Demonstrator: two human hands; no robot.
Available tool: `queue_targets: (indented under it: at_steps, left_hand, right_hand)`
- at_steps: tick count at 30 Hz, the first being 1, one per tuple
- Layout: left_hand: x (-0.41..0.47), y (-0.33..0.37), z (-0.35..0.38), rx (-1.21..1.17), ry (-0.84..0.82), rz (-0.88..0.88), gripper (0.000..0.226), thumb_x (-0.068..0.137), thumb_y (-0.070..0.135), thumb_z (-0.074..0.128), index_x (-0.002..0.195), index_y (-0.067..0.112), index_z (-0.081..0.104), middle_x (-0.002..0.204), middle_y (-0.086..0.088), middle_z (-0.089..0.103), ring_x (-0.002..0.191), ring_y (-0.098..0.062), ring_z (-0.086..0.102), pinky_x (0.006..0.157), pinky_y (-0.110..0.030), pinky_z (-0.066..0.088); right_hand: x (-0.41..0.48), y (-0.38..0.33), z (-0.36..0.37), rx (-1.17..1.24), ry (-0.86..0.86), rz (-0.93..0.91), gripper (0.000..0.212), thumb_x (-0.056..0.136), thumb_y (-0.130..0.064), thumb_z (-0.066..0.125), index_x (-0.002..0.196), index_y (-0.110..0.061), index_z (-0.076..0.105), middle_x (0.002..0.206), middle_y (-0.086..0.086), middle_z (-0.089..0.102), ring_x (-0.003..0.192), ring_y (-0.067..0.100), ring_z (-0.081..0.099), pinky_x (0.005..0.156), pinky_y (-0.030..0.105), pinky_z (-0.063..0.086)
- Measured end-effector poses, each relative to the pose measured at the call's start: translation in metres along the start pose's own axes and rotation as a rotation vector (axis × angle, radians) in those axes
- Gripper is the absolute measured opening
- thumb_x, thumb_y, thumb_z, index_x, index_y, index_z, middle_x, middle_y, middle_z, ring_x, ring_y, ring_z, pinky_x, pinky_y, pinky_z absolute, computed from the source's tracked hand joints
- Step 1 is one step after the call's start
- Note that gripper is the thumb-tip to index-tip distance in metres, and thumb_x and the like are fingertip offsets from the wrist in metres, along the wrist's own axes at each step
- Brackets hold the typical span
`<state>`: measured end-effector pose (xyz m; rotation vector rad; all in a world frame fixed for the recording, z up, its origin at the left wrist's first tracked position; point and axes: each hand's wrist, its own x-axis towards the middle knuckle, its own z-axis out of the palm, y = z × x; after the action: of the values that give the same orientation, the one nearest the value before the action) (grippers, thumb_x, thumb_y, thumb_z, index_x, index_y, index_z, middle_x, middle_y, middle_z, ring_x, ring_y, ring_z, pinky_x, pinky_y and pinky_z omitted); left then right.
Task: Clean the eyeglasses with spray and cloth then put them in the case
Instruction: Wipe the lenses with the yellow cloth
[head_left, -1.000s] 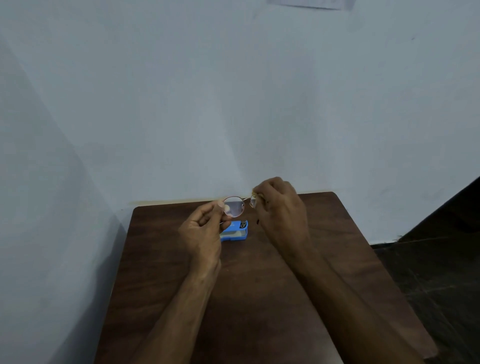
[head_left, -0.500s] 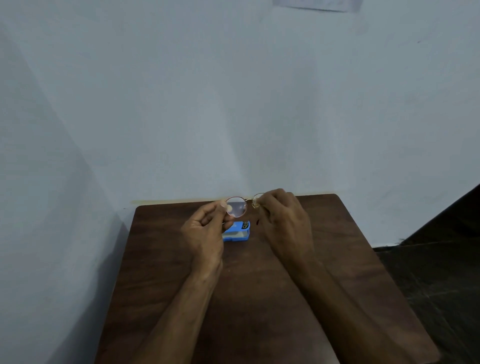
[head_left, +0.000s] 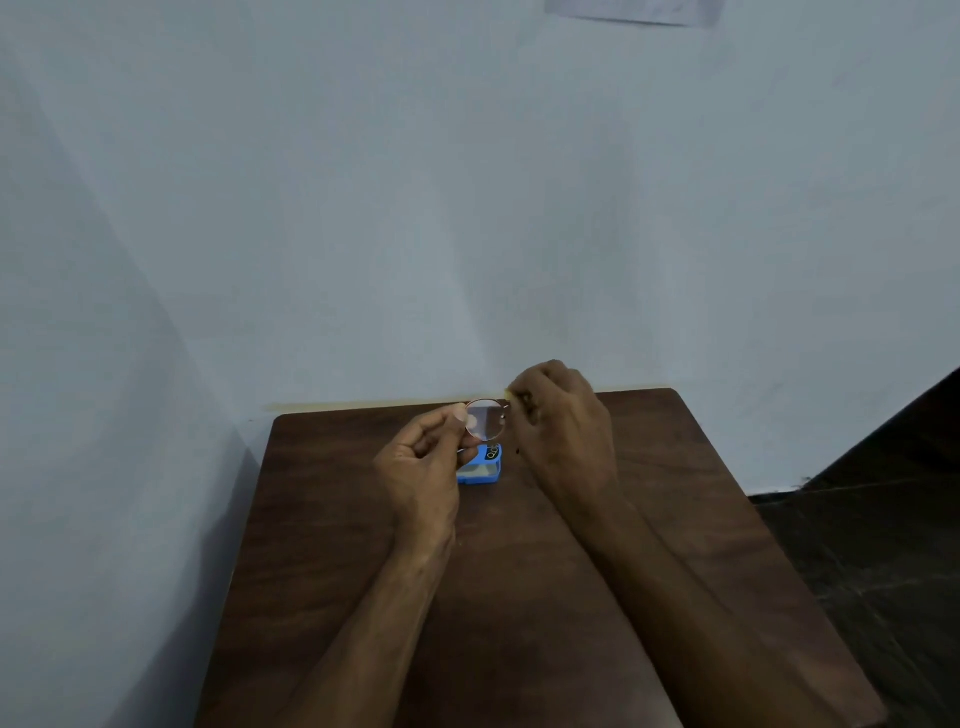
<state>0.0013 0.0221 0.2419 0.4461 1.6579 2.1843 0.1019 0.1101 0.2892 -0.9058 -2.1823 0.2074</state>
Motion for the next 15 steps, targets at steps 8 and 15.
queue_targets:
  at_steps: [8,15]
  left_hand:
    - [-0.001,0.004,0.006,-0.032,-0.009,0.006,0.012,0.094,0.006,0.074,0.105,0.005,0.079,0.084,0.001,0.082,0.075,-0.014,0.079,0.067,-0.027,0.064]
    - [-0.002,0.006,0.004,-0.045,0.005,0.003,0.012,0.096,0.0,0.069,0.1,0.007,0.077,0.079,0.008,0.081,0.073,-0.006,0.077,0.062,-0.019,0.059]
  right_hand:
    - [-0.011,-0.019,0.005,0.096,-0.01,-0.044,0.006,0.09,-0.012,0.073,0.089,-0.015,0.068,0.096,-0.005,0.066,0.086,0.015,0.058,0.065,0.029,0.049]
    - [-0.022,-0.035,0.004,0.192,-0.081,-0.041,0.007,0.091,-0.015,0.072,0.097,-0.018,0.069,0.106,-0.009,0.063,0.09,0.005,0.057,0.069,0.021,0.051]
